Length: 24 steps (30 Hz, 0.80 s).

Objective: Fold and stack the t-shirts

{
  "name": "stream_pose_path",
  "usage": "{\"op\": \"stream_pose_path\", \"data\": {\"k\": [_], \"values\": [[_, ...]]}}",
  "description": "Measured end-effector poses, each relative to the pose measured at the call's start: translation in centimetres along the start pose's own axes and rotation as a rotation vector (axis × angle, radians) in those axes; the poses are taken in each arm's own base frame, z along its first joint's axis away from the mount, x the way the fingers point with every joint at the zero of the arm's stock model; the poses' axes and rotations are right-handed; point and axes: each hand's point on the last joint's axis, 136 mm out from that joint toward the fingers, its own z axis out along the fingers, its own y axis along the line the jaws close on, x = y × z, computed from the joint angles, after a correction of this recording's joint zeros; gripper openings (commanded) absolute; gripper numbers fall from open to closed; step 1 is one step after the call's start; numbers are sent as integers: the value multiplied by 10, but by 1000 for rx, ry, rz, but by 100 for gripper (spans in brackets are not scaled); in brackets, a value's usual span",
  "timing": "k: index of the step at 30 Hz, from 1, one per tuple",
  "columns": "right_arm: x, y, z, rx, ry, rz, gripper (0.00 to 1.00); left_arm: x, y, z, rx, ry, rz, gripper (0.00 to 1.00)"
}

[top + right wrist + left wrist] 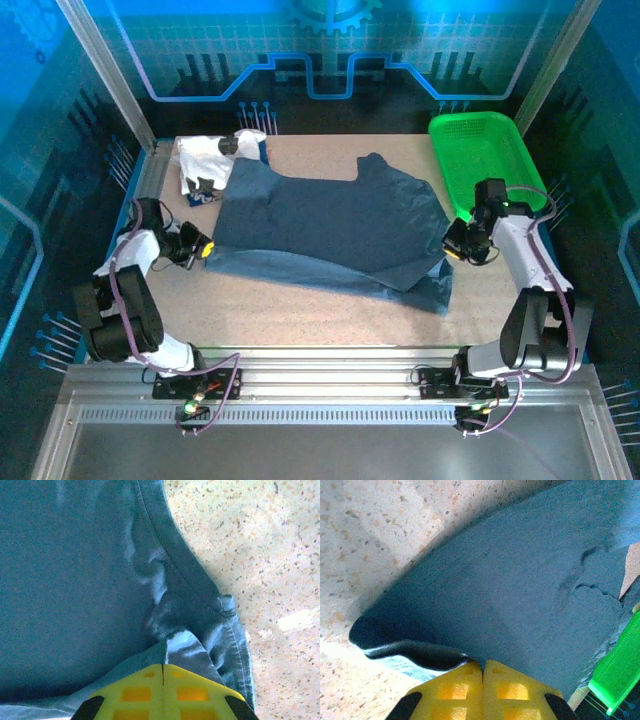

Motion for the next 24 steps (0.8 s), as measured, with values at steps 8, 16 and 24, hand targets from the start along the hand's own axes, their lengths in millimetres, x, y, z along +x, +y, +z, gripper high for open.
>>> {"op": "stream_pose_path", "data": {"k": [8, 16, 24], "values": [[-11, 5, 18, 38, 32, -30, 0, -17, -13, 14, 1, 9, 16, 0], [-27, 18, 28, 50, 32, -57, 0, -23, -5, 33, -31, 34, -2, 0], [-54, 45, 41, 52, 22, -115, 0, -29, -2, 48, -52, 37, 3, 12]]}}
